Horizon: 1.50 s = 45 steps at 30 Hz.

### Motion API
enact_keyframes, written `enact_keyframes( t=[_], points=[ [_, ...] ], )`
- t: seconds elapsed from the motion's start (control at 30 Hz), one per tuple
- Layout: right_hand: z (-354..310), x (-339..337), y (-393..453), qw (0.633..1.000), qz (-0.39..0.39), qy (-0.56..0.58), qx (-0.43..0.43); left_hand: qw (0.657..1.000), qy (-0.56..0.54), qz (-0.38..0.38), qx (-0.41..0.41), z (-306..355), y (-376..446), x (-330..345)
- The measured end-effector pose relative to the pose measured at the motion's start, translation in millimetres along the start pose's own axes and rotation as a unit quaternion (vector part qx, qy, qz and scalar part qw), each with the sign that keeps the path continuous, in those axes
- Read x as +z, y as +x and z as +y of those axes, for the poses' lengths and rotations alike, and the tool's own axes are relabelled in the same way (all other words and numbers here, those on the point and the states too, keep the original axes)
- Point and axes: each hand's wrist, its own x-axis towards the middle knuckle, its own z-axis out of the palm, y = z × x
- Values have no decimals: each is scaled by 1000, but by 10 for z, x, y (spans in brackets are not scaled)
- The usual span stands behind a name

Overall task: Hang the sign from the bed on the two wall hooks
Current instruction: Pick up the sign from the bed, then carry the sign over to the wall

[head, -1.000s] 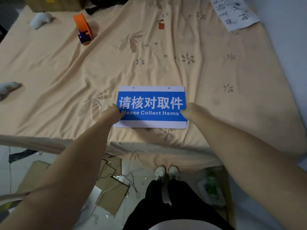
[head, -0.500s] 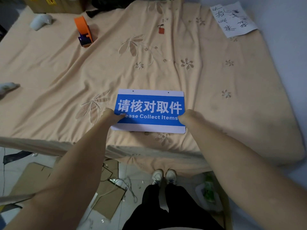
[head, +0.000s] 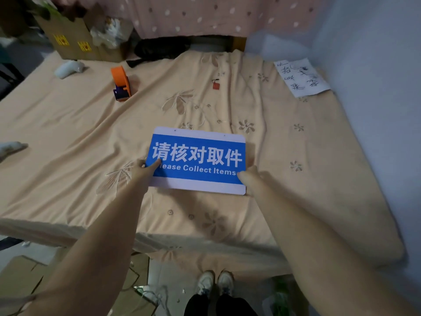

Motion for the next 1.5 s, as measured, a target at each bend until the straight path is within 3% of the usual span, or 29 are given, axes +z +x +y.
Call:
enact_keyframes(
  t=[0.1, 0.33, 0.63, 0.83, 1.2, 1.5],
  points=[
    [-148, -98, -20, 996, -9, 73, -45, 998, -55, 4, 33, 253, -70, 61],
    [-742, -488, -36, 981, 22, 92, -171, 974, -186, -27, 127, 990, -162, 200],
    [-1612, -1045, -439, 922, 33, 135, -362, 952, -241, -5, 188, 1993, -445, 339],
    [-1902, -1319, -667, 896, 63, 176, -402, 922, -247, -32, 295, 2450, -651, 327],
    [-2297, -1988, -1202, 817, 172, 189, -517, 855, -249, -51, 452, 3190, -1200, 456],
    [-2191, -2234, -1552, 785, 255, 208, -525, 830, -216, -81, 507, 3402, -1335, 649]
  ],
)
